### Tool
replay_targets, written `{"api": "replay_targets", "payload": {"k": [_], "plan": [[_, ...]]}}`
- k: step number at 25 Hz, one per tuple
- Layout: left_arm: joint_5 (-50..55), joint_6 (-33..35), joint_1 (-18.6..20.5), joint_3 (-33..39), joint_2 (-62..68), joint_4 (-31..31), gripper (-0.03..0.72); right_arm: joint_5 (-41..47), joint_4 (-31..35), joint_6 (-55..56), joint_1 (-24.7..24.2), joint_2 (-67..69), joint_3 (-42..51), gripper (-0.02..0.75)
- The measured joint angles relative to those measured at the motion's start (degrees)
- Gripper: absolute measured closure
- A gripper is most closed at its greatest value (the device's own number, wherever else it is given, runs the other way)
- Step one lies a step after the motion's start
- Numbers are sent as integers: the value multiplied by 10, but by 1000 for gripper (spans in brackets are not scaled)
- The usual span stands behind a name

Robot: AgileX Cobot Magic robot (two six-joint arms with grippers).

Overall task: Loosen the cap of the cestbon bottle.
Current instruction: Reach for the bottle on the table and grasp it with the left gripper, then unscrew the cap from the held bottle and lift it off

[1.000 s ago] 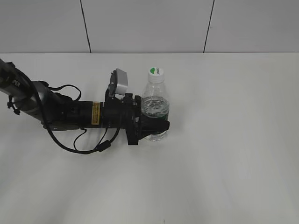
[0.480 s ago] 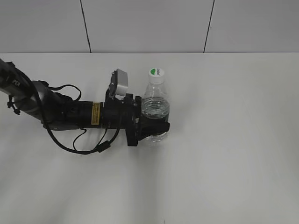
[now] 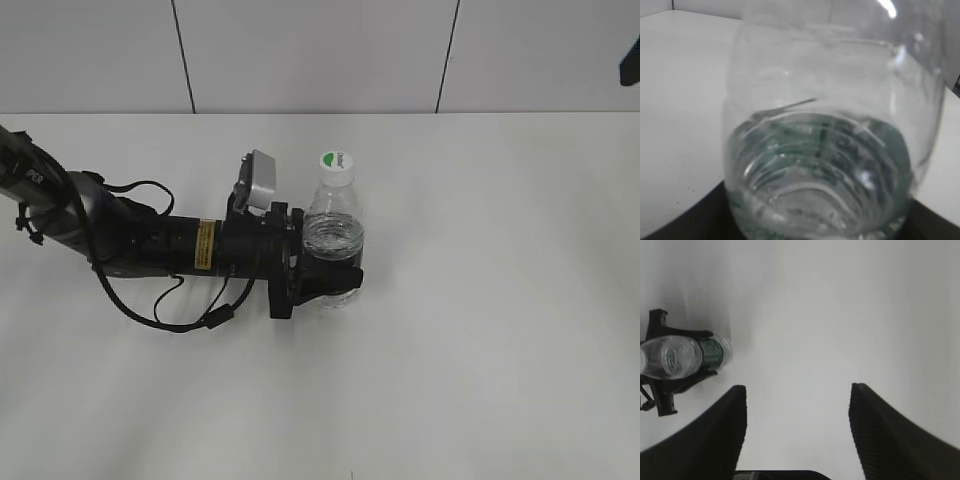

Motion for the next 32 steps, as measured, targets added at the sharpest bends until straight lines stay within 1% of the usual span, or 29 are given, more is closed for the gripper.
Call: {"api": "replay_targets", "payload": {"k": [4,6,12,15,22,26,32], "plan": [[2,1,0,-1,0,5,270,0,14,21,4,44,-53,248],[2,1,0,-1,-1,5,270,1,14,32,21,57,-68,248],[3,1,0,-1,-1,6,270,3,16,62,122,115,-105,248],[3,1,0,-1,-1,6,270,5,9,78,163,155,-141,248],[4,1,0,-1,-1,7,270,5,-10,105,230,249,-232,248],[4,1,0,-1,-1,7,270,5,-13,118,253,287,-259,248],[8,1,0,-1,-2,8,270,5,-24,143,268,308,-262,248]]}}
